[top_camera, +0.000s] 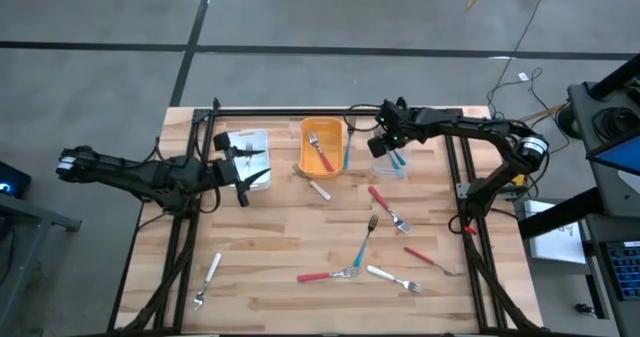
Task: Sort silverware by color (type)
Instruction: Put the blue fork into the transparent bin, then put the white fork into the white bin
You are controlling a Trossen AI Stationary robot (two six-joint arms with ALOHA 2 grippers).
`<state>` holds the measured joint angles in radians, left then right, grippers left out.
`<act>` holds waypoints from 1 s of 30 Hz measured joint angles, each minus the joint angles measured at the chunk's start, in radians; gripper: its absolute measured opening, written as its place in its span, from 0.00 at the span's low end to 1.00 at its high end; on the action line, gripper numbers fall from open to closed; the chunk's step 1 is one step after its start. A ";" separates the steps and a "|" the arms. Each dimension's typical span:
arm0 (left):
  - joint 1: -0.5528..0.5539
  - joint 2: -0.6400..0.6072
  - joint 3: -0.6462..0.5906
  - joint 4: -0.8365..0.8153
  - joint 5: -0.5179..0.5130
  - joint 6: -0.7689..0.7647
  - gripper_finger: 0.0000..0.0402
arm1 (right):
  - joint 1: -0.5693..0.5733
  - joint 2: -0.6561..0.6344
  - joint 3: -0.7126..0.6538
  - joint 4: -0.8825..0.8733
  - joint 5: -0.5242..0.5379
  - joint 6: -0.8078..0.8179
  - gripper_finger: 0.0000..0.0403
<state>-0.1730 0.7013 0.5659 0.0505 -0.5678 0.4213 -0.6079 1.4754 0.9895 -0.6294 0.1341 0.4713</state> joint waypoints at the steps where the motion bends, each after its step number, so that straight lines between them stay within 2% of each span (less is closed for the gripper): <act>1: 0.000 0.000 0.000 0.000 0.000 0.000 0.50 | 0.000 0.000 -0.011 0.015 0.000 0.000 0.02; 8: 0.000 0.000 0.000 0.000 0.000 0.000 0.50 | 0.000 0.000 -0.068 0.113 0.000 -0.011 0.02; 15: 0.000 0.000 0.000 0.000 0.000 0.000 0.50 | 0.000 0.000 -0.078 0.119 0.000 0.007 0.03; 24: 0.000 0.000 0.000 0.000 0.001 0.007 0.50 | 0.000 0.000 -0.078 0.119 -0.001 0.042 0.12; 30: 0.000 0.000 0.000 0.000 0.001 0.007 0.50 | 0.001 -0.008 -0.078 0.118 -0.003 0.042 0.15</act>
<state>-0.1730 0.7017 0.5659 0.0508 -0.5671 0.4285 -0.6067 1.4678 0.9118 -0.5109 0.1311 0.5130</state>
